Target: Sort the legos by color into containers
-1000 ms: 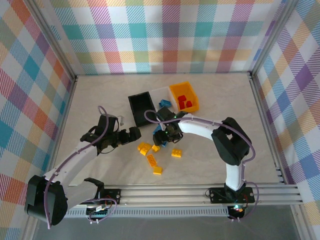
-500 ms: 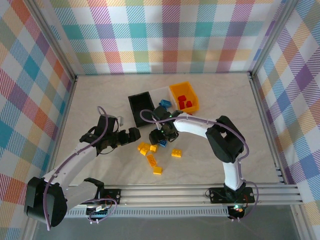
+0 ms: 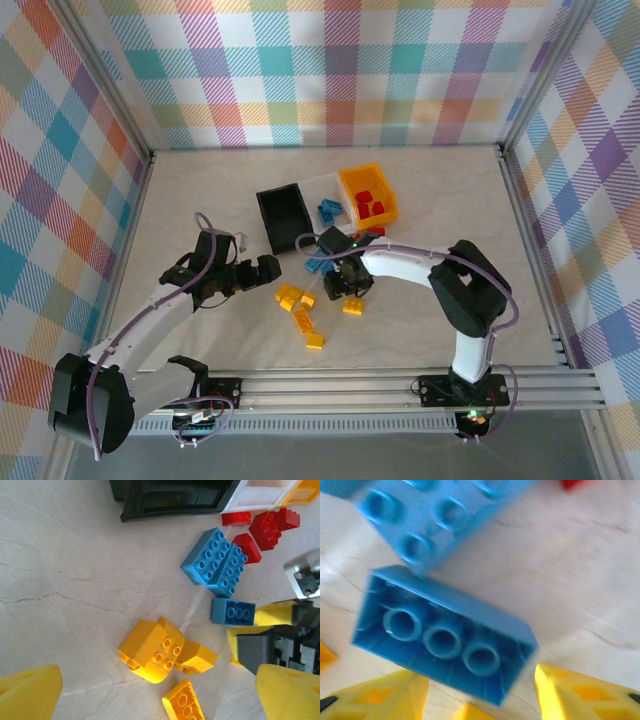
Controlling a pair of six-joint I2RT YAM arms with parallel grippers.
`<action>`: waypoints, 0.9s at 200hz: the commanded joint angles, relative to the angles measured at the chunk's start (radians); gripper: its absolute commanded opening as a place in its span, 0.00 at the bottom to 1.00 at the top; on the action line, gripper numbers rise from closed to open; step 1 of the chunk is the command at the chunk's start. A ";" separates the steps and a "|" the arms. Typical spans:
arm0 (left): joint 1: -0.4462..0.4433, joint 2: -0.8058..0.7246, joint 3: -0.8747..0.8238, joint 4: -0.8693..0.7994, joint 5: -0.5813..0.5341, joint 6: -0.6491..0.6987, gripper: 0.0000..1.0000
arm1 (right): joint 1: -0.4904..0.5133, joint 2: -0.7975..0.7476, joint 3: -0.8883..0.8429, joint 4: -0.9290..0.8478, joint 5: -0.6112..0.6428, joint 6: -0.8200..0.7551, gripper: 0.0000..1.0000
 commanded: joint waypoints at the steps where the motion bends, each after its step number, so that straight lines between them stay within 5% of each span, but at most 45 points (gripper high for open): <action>1: 0.008 0.015 -0.001 0.023 0.014 -0.001 0.99 | -0.010 -0.078 -0.043 -0.025 0.038 0.032 0.56; 59: 0.008 0.022 -0.005 0.029 0.009 -0.005 0.99 | -0.009 -0.015 0.007 -0.019 -0.041 -0.032 0.90; 180: 0.010 0.001 -0.013 -0.001 -0.010 0.025 0.99 | -0.007 0.115 0.143 -0.018 -0.049 0.069 0.91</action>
